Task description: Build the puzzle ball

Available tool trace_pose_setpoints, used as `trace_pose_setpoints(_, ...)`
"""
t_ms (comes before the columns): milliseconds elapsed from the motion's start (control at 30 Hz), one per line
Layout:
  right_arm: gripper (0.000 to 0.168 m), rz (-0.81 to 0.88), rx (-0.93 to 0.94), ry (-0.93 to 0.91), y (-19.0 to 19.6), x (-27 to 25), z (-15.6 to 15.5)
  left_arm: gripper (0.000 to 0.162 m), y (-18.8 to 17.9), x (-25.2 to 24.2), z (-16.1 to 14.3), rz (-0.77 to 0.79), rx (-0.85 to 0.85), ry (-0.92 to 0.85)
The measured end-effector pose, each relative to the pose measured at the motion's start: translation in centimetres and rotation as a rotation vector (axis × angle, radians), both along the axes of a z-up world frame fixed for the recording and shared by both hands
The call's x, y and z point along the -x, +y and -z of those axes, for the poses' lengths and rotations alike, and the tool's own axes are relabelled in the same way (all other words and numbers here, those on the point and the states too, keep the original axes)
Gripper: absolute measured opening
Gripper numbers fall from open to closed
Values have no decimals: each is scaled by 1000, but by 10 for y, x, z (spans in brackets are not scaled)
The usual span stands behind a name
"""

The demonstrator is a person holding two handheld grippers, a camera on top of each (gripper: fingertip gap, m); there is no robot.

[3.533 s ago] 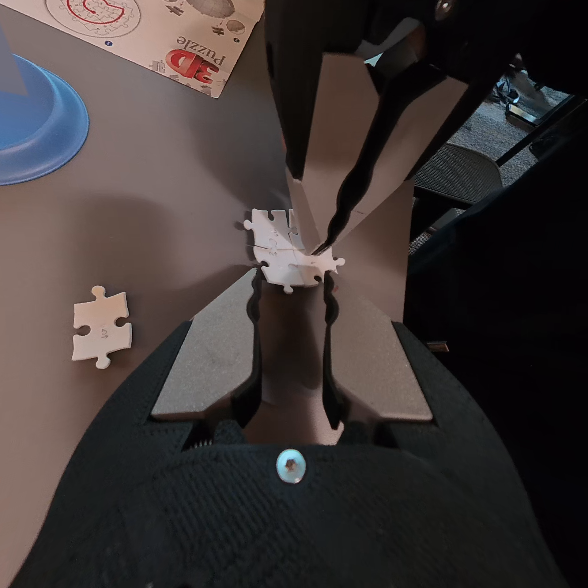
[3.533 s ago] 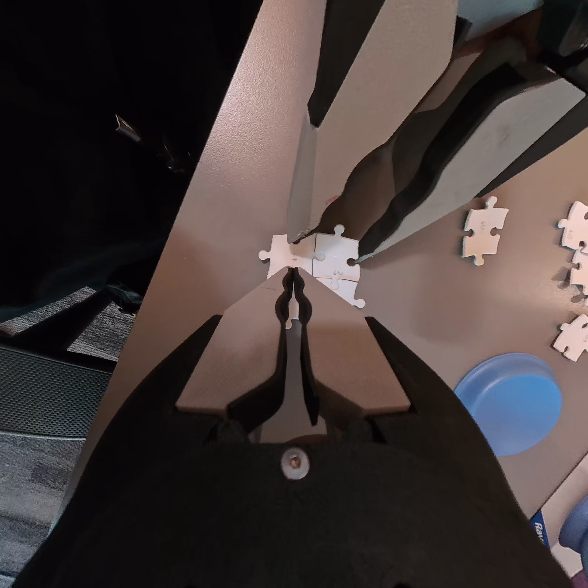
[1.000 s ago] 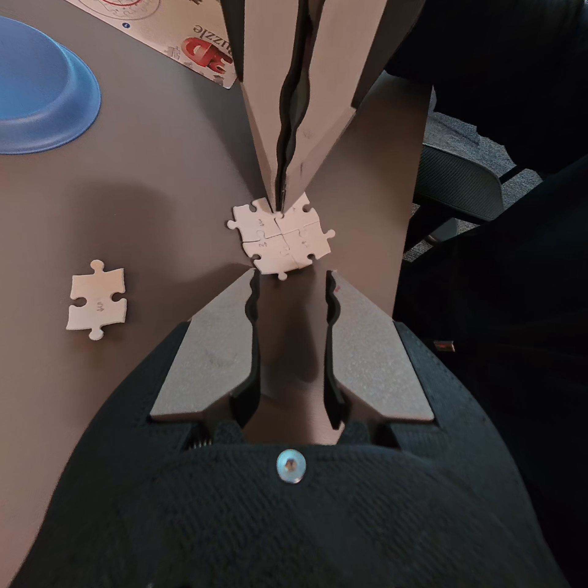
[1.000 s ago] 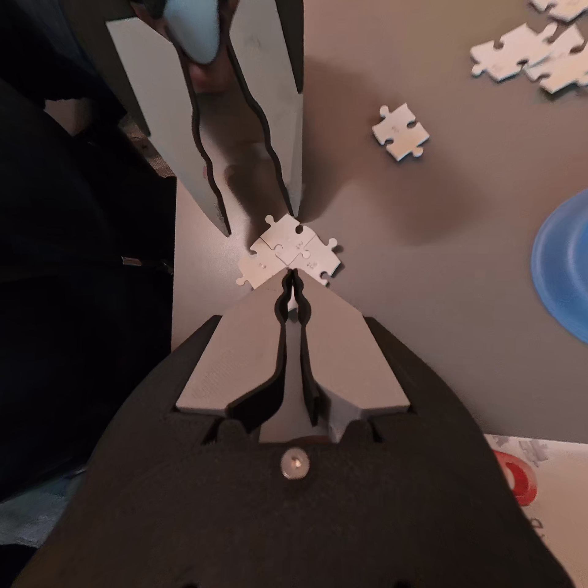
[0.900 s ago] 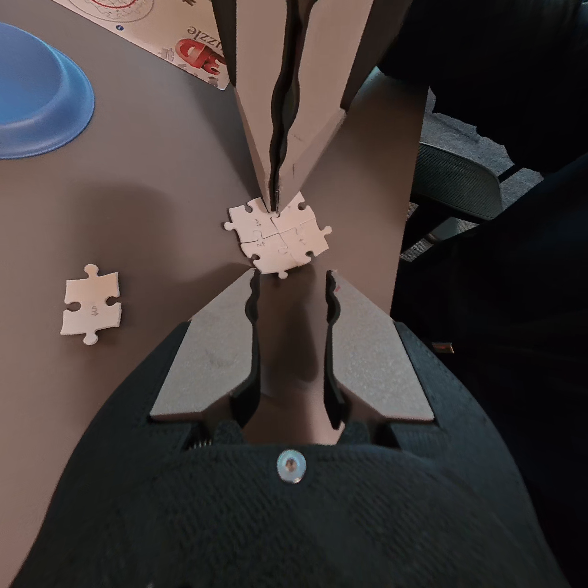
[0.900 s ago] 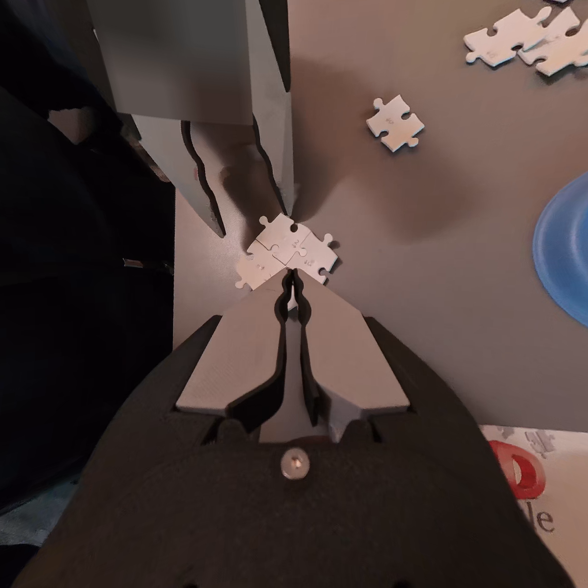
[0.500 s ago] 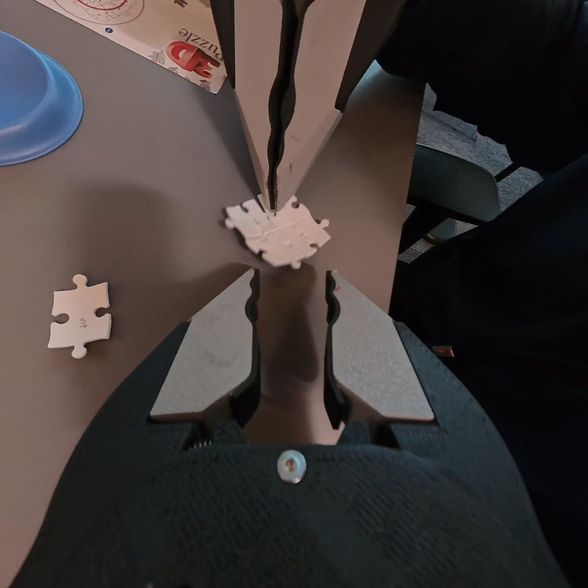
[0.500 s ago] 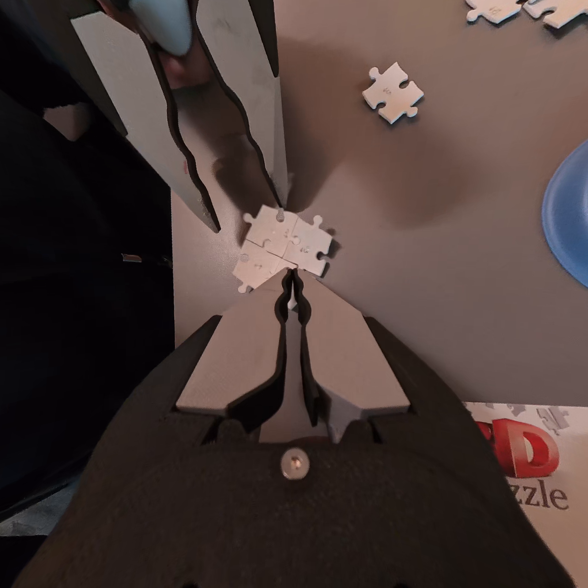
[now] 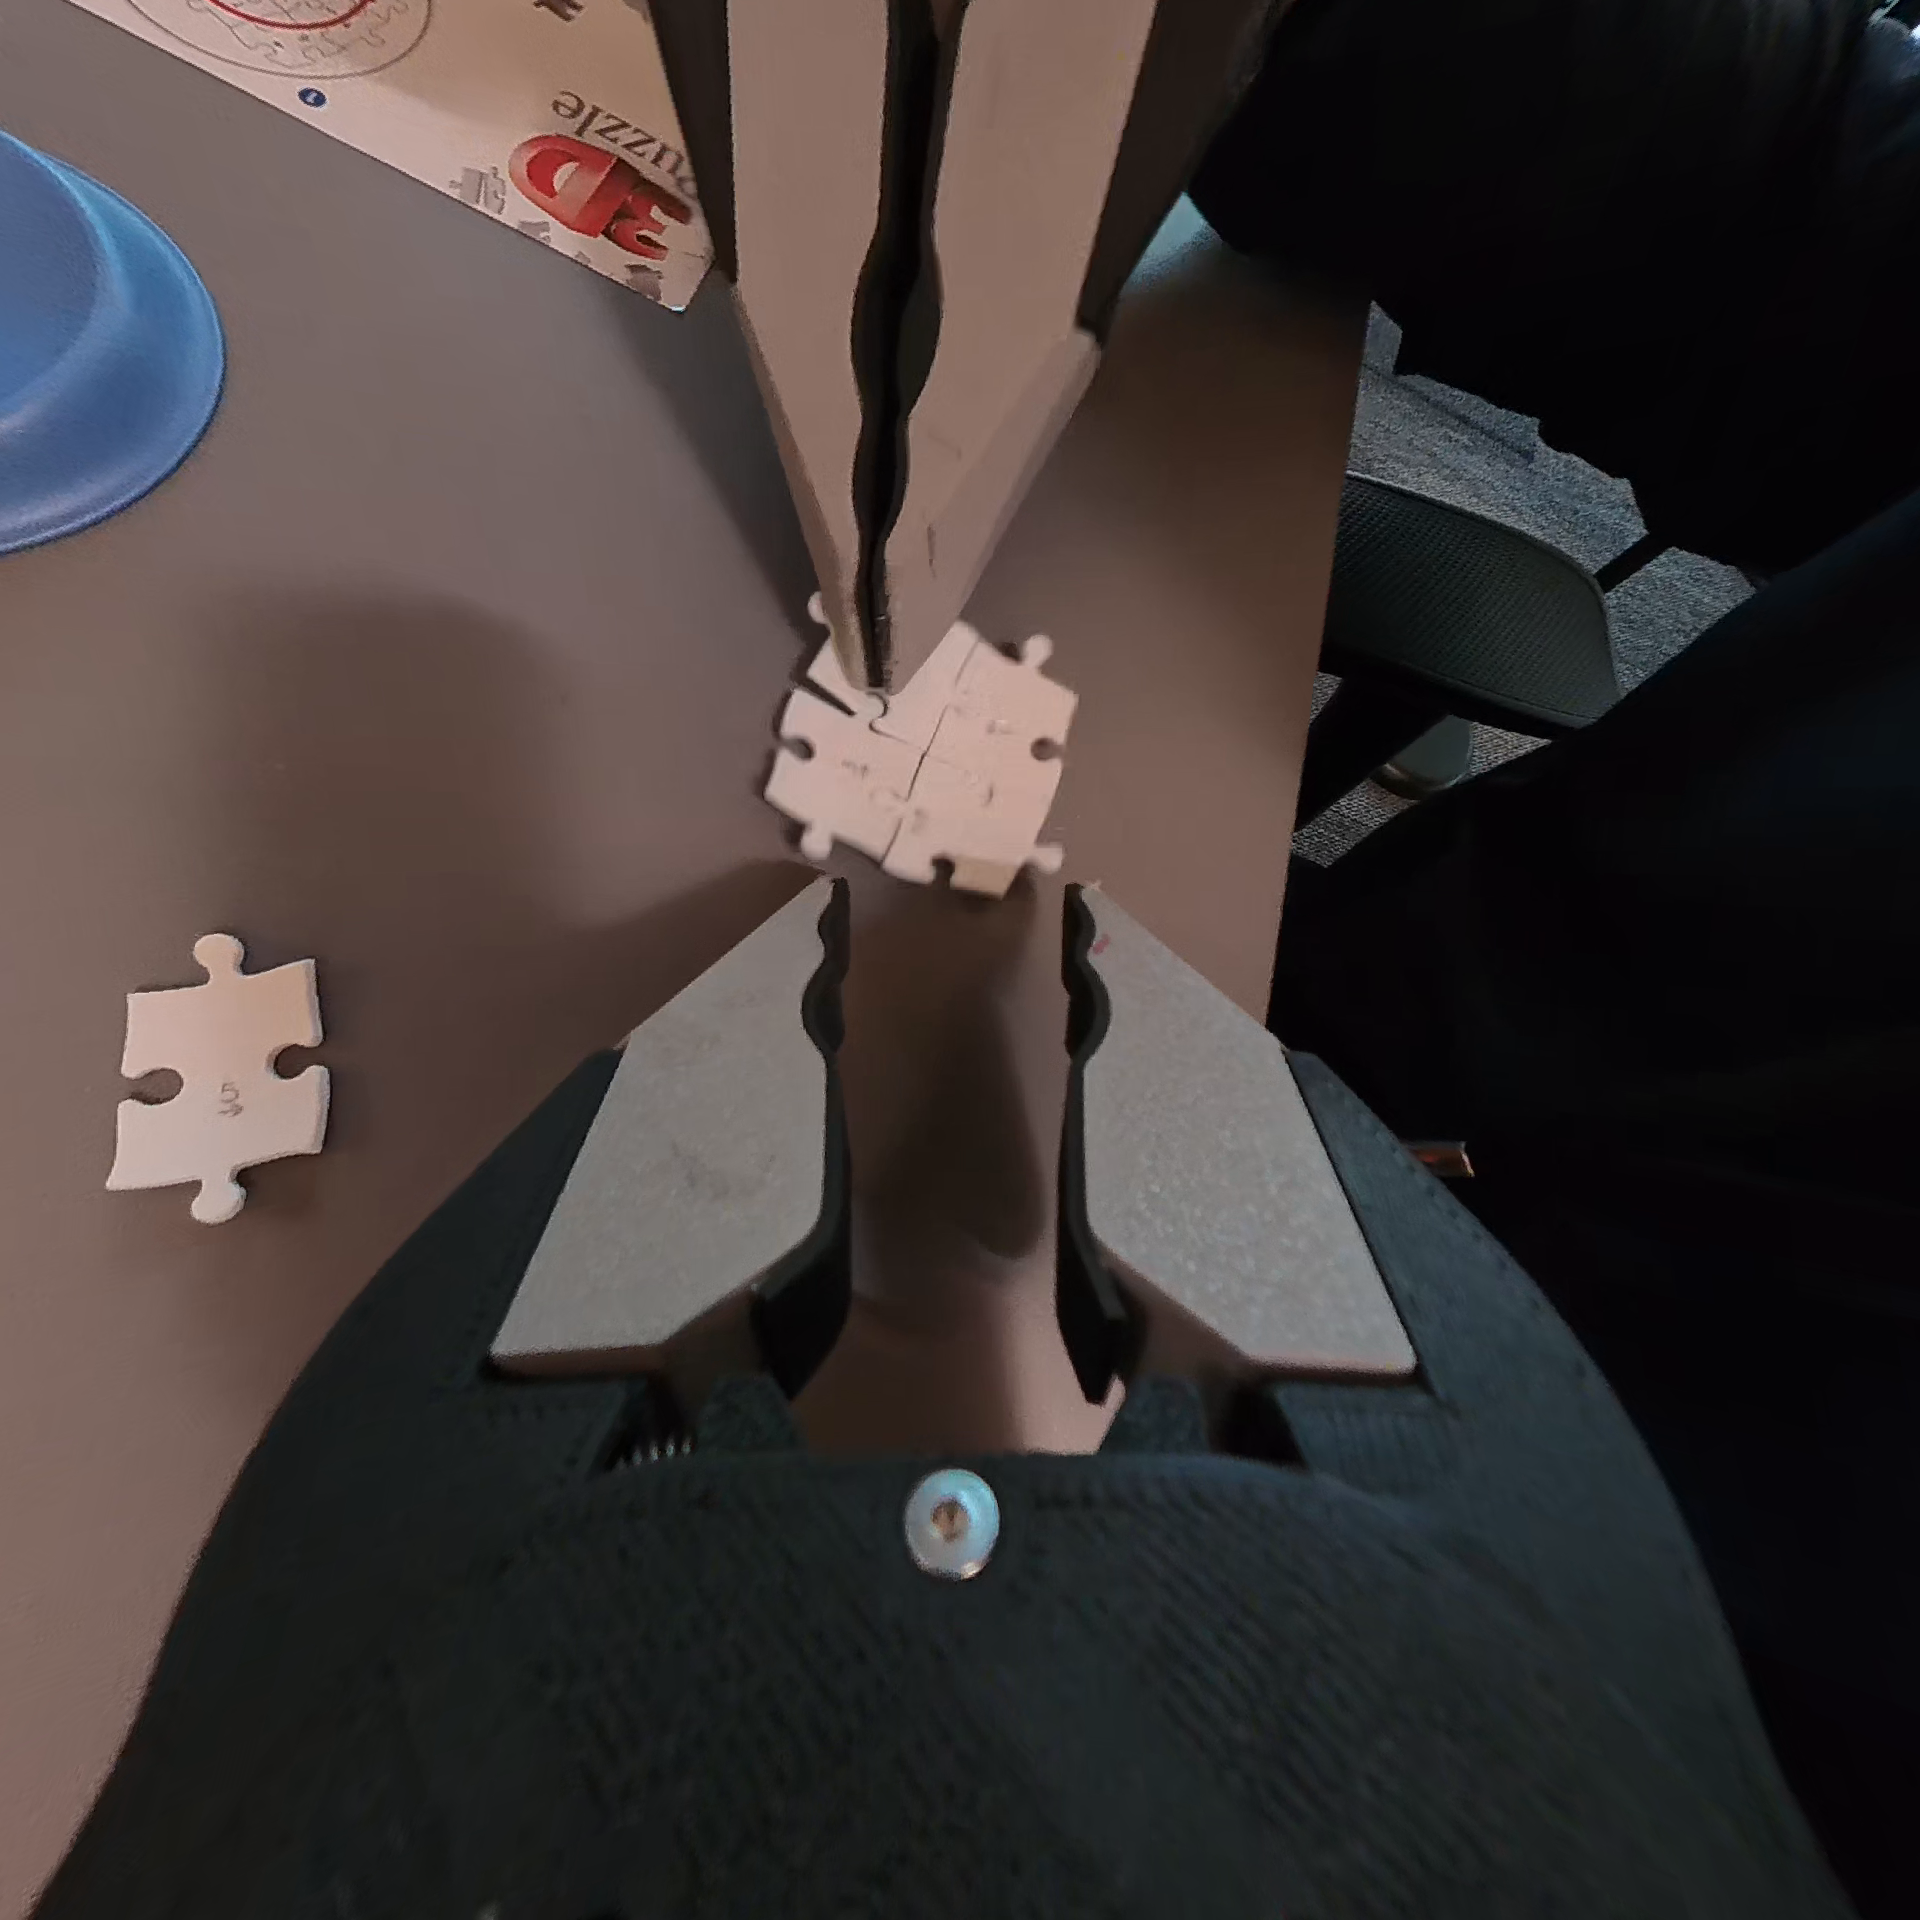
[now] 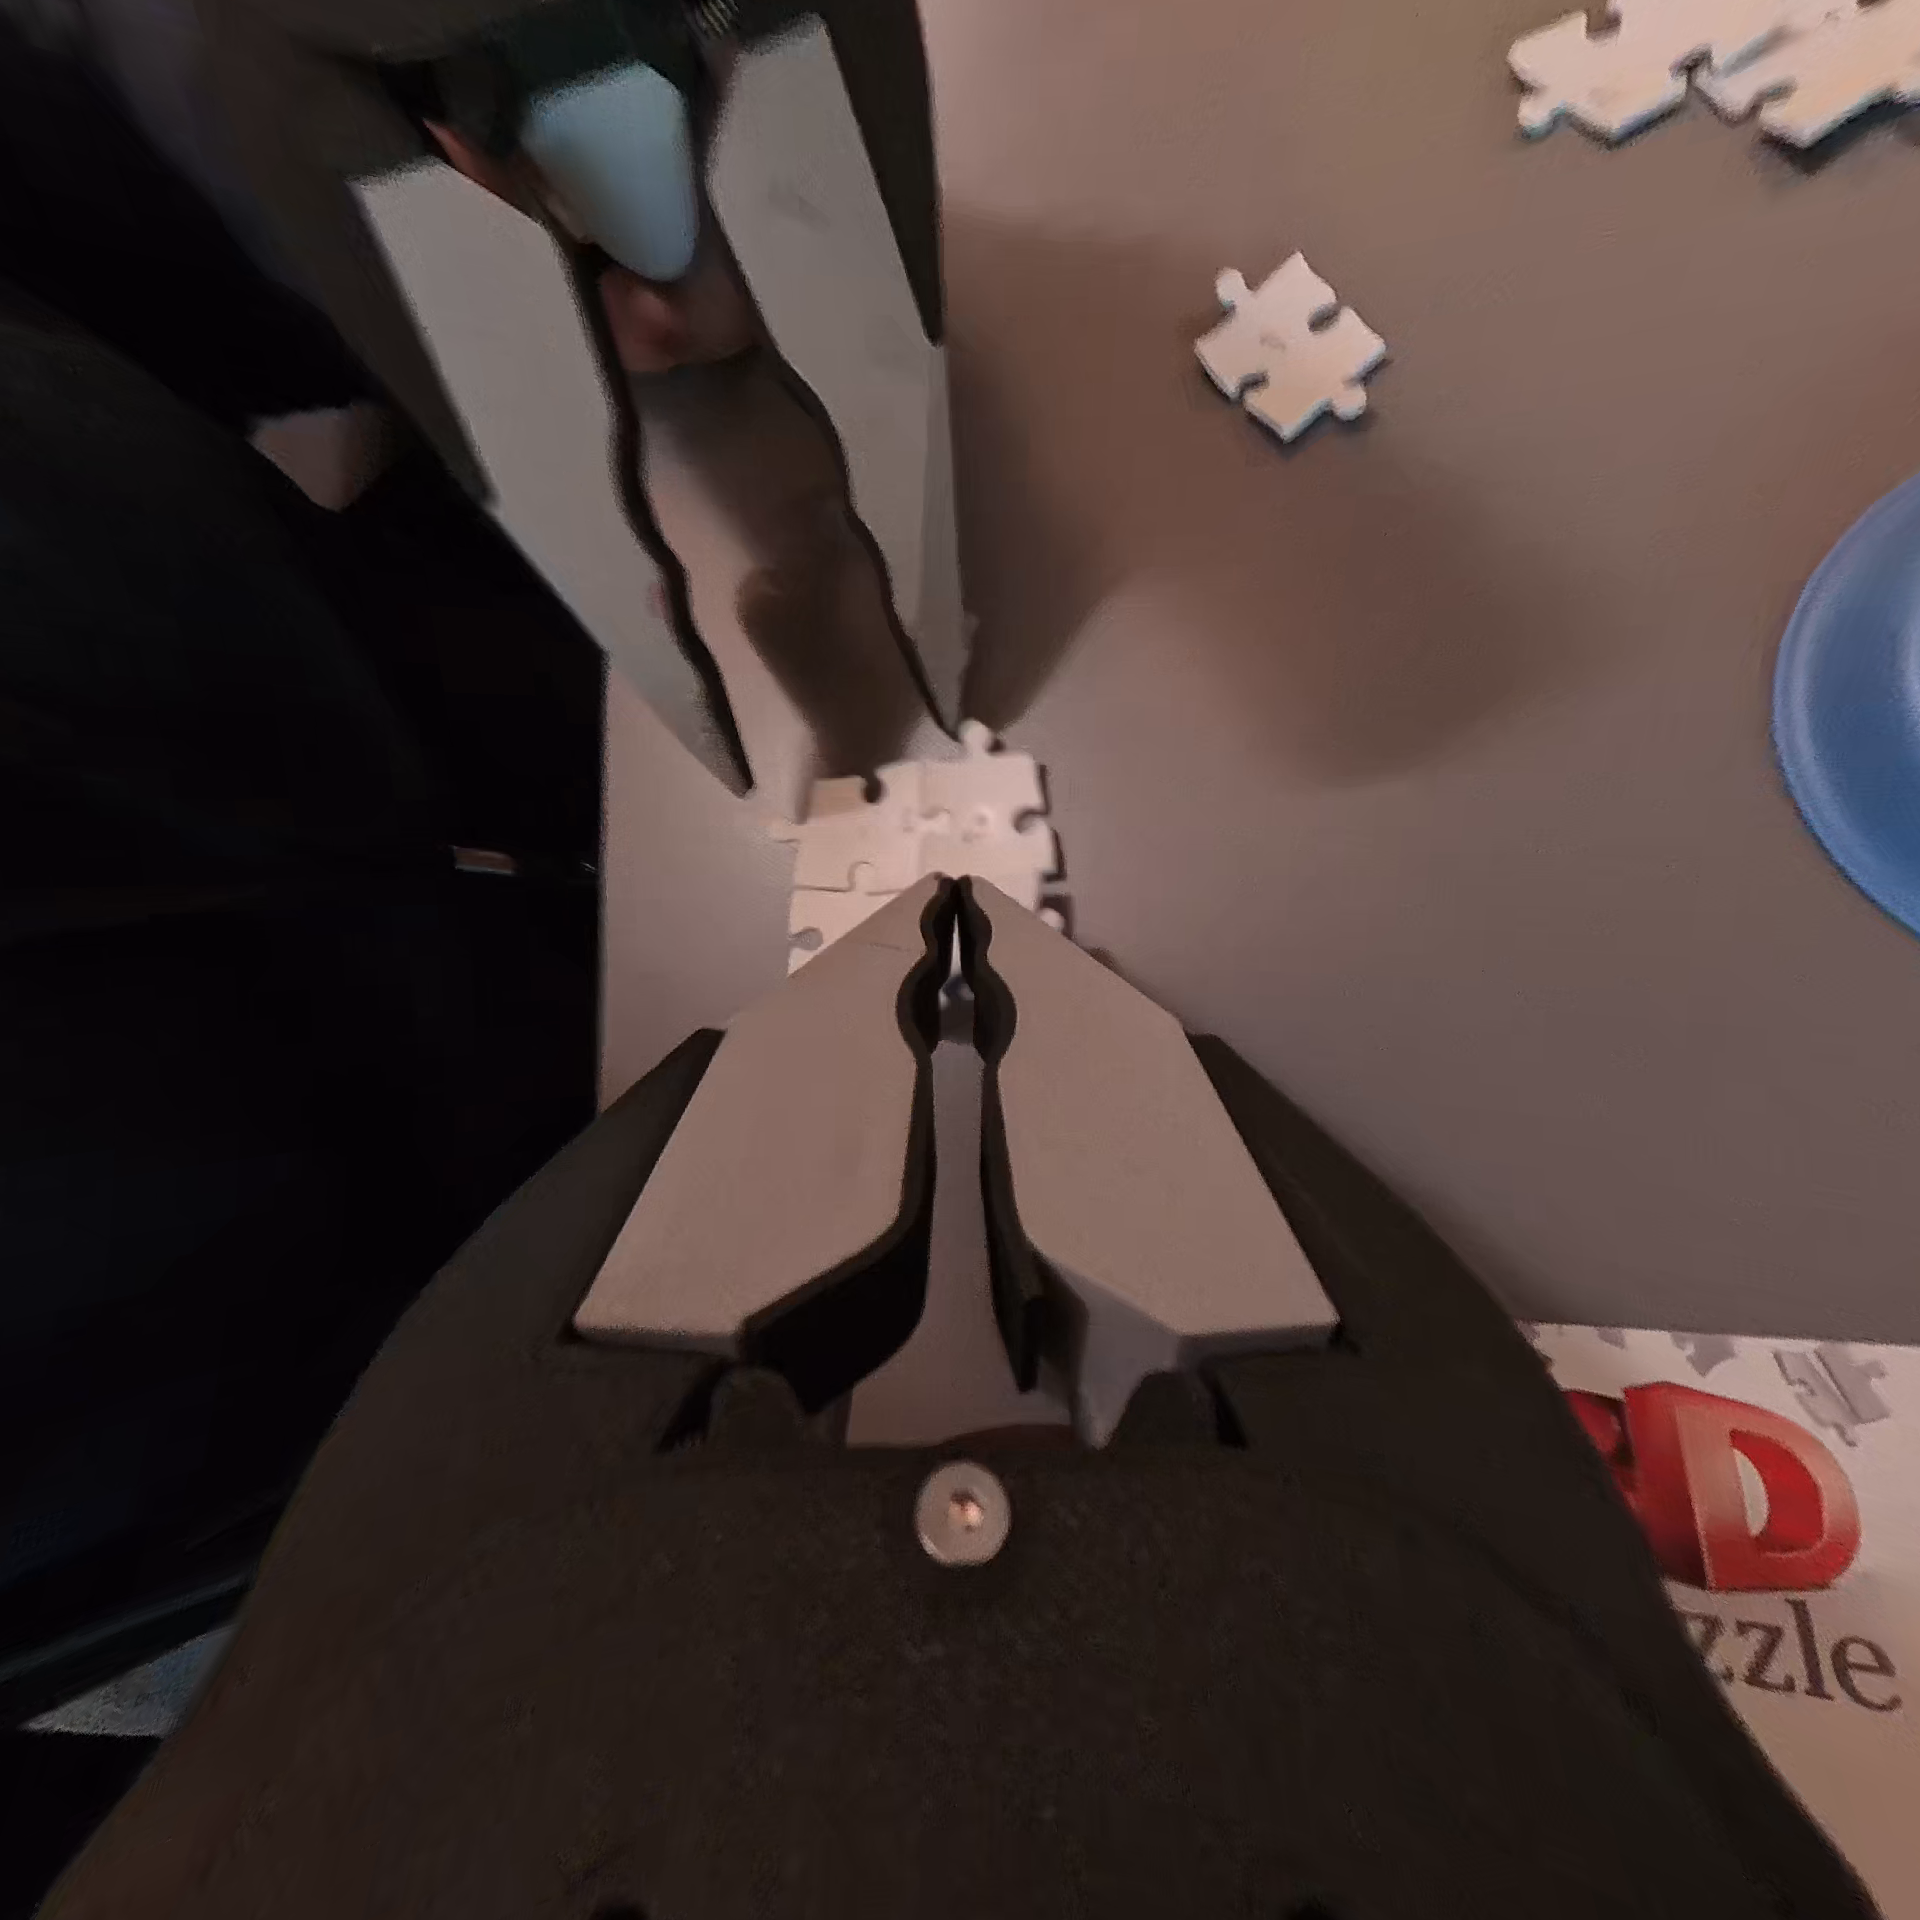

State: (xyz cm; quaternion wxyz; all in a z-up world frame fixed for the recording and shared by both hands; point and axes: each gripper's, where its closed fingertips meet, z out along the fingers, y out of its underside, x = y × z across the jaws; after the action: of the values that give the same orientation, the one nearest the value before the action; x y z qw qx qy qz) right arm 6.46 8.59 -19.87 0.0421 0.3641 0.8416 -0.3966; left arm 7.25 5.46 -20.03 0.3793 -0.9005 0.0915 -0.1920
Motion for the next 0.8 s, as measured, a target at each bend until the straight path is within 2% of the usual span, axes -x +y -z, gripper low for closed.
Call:
trace_pose_setpoints(100, 0, 12, 119, 28, -2, 0, -25, 39, 0, 1, -2, -3, -5, -25)
trace_pose_setpoints(167, 0, 50, 98, 68, 7, 3, -31, 39, 0, 2, -4, -4, -11, -50)
trace_pose_setpoints(367, 5, 122, -29, 103, 17, -7, -15, 39, 1, 12, -8, -25, -25, -61)
trace_pose_setpoints(533, 2, 184, -120, 177, 19, -5, -7, 38, 10, 17, -12, -32, -28, -145)
trace_pose_setpoints(800, 7, 284, -9, 83, 24, -14, -7, 33, 24, 22, -8, -47, 21, -169)
